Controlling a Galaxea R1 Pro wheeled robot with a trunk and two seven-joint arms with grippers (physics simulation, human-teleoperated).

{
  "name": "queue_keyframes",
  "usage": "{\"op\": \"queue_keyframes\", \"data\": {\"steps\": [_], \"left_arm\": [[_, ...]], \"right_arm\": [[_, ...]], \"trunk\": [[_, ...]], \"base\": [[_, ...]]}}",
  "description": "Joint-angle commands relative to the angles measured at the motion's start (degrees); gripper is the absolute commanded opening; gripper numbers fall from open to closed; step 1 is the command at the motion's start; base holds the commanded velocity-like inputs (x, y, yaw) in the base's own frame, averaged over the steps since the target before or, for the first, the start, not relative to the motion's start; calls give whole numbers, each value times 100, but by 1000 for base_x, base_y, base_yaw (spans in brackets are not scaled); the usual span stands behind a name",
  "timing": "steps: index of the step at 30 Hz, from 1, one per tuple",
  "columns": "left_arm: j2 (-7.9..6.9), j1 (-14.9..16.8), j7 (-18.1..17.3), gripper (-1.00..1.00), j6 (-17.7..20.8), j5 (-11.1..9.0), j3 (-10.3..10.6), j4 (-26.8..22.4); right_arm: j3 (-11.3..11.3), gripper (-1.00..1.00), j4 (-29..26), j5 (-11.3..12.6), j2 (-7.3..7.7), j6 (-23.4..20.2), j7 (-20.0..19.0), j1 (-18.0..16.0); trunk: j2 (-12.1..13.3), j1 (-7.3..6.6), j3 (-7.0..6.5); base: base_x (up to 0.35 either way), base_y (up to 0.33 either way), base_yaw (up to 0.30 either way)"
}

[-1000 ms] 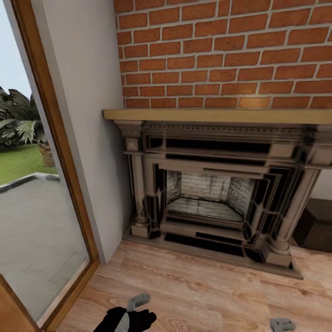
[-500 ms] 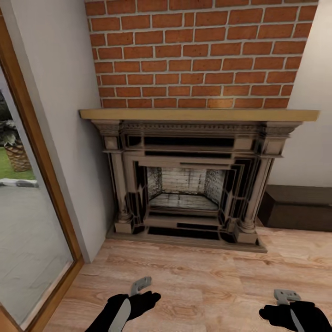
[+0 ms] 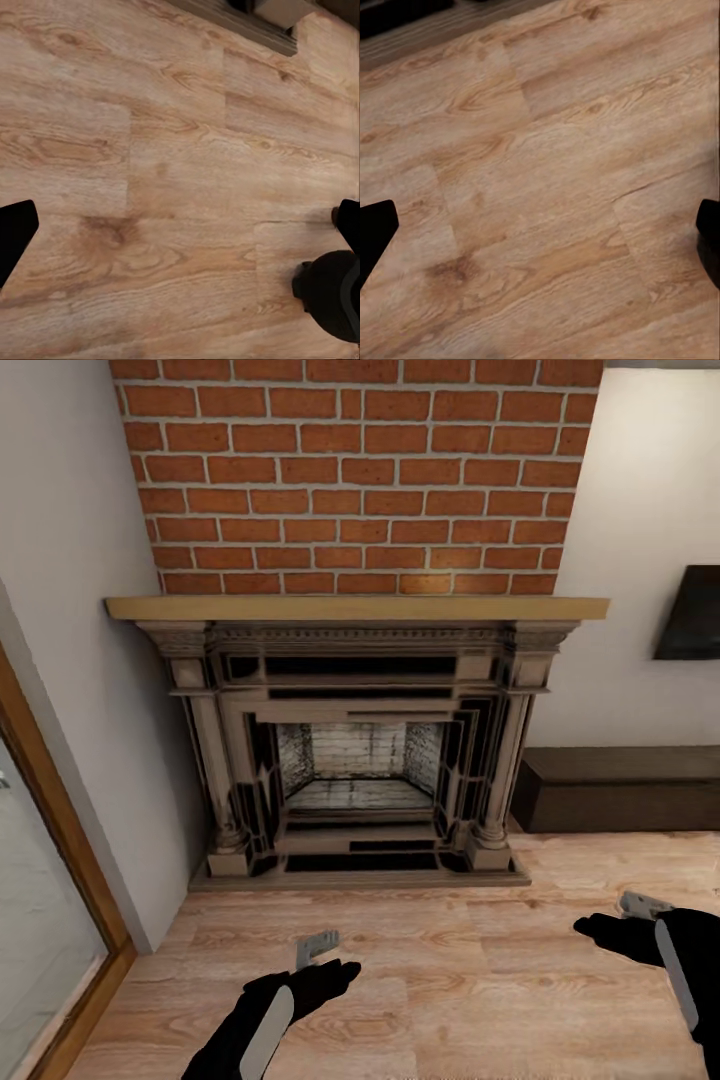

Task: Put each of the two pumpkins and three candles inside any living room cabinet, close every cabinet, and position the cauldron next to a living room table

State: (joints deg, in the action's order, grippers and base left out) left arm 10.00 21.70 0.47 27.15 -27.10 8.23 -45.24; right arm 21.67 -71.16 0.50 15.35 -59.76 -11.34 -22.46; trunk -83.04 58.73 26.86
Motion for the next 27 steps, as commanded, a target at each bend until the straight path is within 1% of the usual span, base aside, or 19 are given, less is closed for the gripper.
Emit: {"op": "queue_keyframes", "data": {"steps": [1, 5, 6, 8, 9, 10, 12, 13, 14, 17, 25, 26, 27], "left_arm": [[-3, -2, 33, 100, -13, -27, 61, -30], [-5, -98, 180, 100, -75, -38, 112, -245], [-6, -222, 278, 100, -104, -90, 122, -458], [-21, -366, 389, 100, -125, -257, 122, -708], [-30, -430, 449, 100, -133, -384, 119, -820], [-57, -527, 560, 100, -171, -682, 117, -983], [-90, -592, 638, 100, -258, -974, 118, -1085], [-188, -678, 711, 100, -556, -1391, 146, -1202], [-208, -693, 708, 100, -624, -1465, 155, -1208], [-229, -709, 696, 100, -692, -1560, 167, -1212], [-236, -719, 684, 100, -749, -1635, 179, -1210], [-234, -719, 684, 100, -752, -1638, 179, -1210], [-234, -719, 683, 100, -758, -1642, 179, -1208]], "right_arm": [[91, 100, -76, 1, 9, -24, -12, -95], [340, 100, -313, 2, -12, -24, -10, -268], [443, 100, -487, 2, -21, -24, -9, -318], [510, 100, -699, 6, -28, -24, -9, -350], [535, 100, -808, 7, -30, -24, -9, -362], [572, 100, -998, 12, -34, -24, -9, -380], [600, 100, -1132, 18, -33, -24, -9, -397], [659, 100, -1304, 63, -36, -24, -8, -487], [670, 100, -1340, 79, -41, -24, -8, -527], [675, 100, -1454, 99, -46, -24, -8, -577], [661, 100, -1889, 116, -60, -24, -8, -594], [653, 100, -1923, 120, -67, -24, -8, -597], [636, 100, -1972, 131, -112, -24, -8, -608]], "trunk": [[-4, 0, 9], [-4, 0, 18], [-4, 0, 21], [-4, 0, 26], [-4, 0, 29], [-4, 0, 32], [-4, 0, 38], [-4, 0, 42], [-4, 0, 45], [-4, 0, 55], [-4, 0, 82], [-4, 0, 85], [-4, 0, 89]], "base": [[0, 0, -277], [0, 0, -277], [0, 0, -277], [0, 0, -277], [0, 0, -277], [0, 0, -275], [0, 0, -274], [0, 0, -273], [0, 0, -272], [0, 0, -272], [0, 0, -272], [0, -8, -272], [0, -46, -272]]}}
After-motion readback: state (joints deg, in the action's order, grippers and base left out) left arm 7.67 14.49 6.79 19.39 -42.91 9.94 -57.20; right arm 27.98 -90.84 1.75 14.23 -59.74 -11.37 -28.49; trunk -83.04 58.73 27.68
